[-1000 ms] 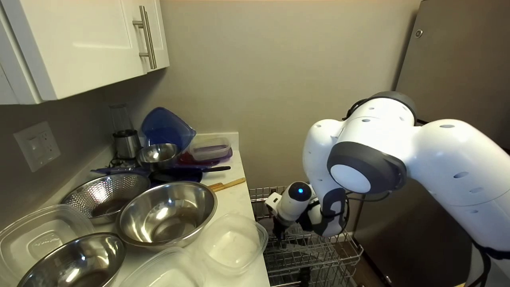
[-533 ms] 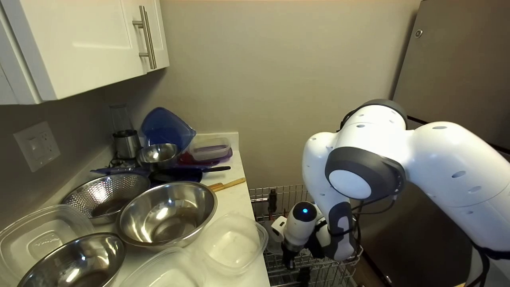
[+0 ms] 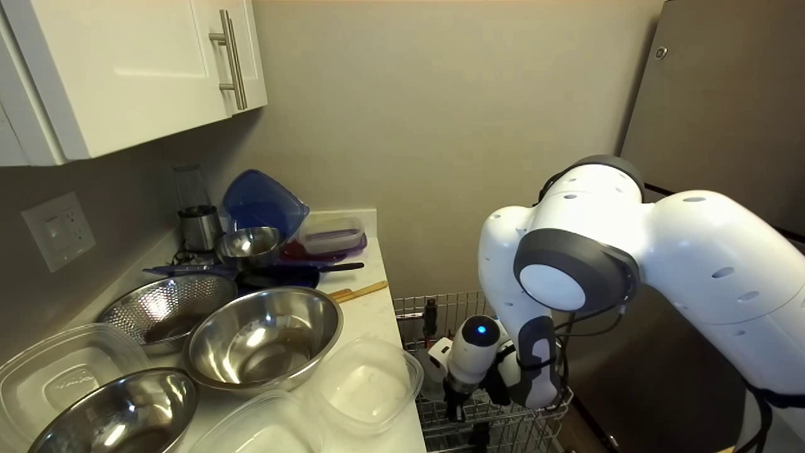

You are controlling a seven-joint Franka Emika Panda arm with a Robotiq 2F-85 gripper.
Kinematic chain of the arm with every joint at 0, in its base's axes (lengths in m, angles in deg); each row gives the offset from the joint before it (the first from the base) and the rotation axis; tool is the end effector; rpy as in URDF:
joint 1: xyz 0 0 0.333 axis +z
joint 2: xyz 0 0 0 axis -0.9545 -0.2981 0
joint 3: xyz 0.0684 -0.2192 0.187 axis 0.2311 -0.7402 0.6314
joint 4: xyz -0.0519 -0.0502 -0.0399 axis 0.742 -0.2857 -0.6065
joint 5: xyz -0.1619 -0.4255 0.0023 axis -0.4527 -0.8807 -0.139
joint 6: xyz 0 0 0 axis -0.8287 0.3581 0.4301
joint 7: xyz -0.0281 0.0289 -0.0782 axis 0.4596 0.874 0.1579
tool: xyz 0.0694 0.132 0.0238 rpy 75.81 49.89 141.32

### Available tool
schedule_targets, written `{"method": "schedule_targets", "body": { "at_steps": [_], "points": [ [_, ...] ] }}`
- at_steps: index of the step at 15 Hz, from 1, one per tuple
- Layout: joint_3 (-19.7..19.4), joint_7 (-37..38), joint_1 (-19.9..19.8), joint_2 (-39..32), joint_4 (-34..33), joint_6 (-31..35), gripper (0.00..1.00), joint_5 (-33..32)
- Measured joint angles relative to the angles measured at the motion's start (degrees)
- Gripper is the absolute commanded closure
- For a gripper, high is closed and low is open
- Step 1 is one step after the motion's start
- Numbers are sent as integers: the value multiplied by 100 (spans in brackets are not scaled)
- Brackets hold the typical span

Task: Put the clear bowl second from left in the dish washing machine rack

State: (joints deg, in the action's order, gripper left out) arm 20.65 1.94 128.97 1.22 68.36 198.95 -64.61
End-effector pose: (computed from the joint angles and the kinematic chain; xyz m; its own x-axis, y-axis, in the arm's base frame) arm 0.4168 0.2176 -0.0787 0.2323 0.9681 0.0938 0.9303 -0.2493 0.2692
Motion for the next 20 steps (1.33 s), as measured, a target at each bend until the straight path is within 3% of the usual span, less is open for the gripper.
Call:
{"method": "schedule_targets", "body": {
  "at_steps": [1, 3, 7, 11, 14, 20],
  "points": [
    [0, 0, 0, 0, 0, 0, 35, 0],
    [-2, 0, -1, -1, -12, 0, 28, 0],
    [-154, 0, 19, 4, -75, 5, 3, 15],
    [-201, 0, -196, 185, -33, 8, 0, 0],
    [239, 1, -868, 599, 136, 13, 0, -314],
    [1878, 328, -3200, 1490, 760, 13, 0, -1512]
  ]
}}
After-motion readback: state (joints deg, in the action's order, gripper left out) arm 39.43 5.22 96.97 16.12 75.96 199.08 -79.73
